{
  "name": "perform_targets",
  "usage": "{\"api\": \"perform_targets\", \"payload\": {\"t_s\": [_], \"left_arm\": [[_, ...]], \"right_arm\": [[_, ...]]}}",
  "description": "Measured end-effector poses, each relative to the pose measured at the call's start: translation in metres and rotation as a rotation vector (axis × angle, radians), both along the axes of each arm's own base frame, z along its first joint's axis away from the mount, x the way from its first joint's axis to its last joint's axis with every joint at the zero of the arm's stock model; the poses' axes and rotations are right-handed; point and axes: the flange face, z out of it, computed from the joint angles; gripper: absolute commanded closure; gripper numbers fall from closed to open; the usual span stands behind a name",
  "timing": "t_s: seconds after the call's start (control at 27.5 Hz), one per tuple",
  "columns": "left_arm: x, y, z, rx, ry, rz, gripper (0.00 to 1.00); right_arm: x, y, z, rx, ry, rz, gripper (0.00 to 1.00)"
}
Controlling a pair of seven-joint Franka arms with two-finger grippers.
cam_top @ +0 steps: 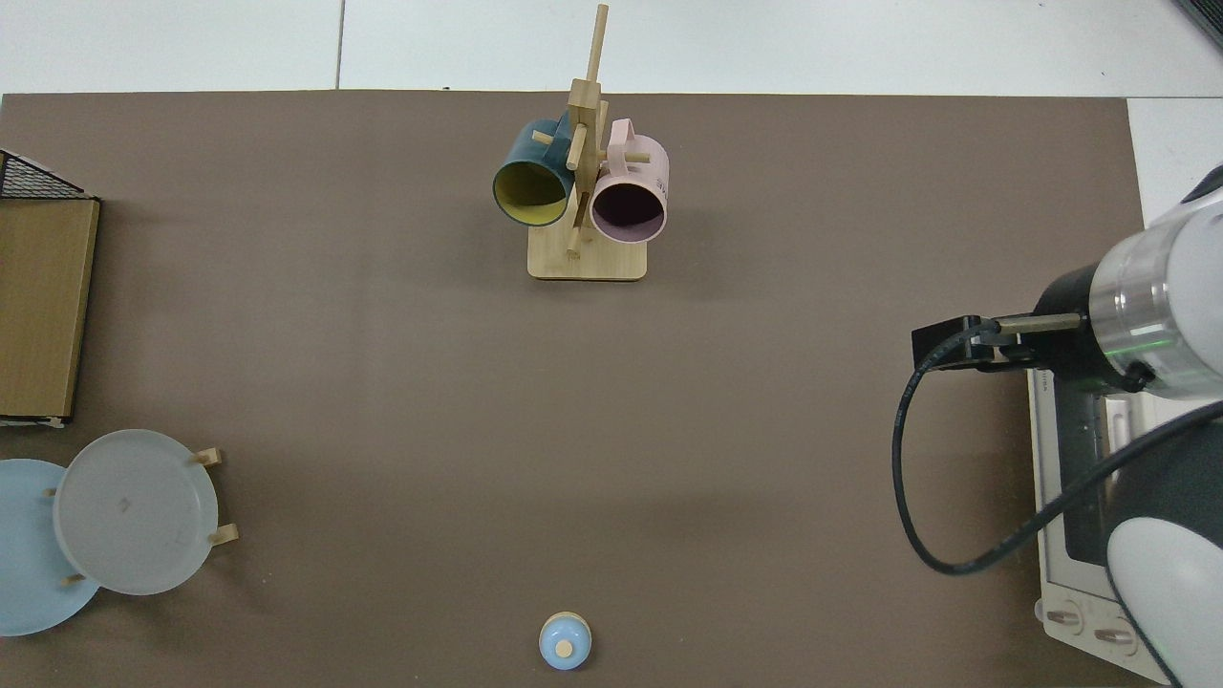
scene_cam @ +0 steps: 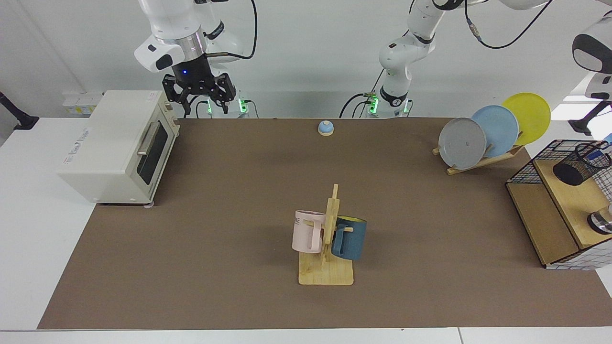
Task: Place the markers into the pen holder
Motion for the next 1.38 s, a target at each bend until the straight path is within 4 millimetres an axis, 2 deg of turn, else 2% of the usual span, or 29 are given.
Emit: {"api": "perform_targets", "payload": {"t_s": [0.66, 0.91, 1.38], "left_arm": [[0.006, 0.012, -0.037, 0.048, -0.009, 0.011, 1.00], [0.005, 0.008, -0.056, 0.034, 0.009, 0.027, 1.00], [0.003, 0.004, -0.080, 0.016, 0.038, 0.023, 1.00]], "right_arm": [[0.000, 0.000, 0.000, 0.000, 0.000, 0.000, 0.00], [0.000, 0.000, 0.000, 0.000, 0.000, 0.000, 0.00], [0.000, 0.000, 0.000, 0.000, 0.000, 0.000, 0.00]]}}
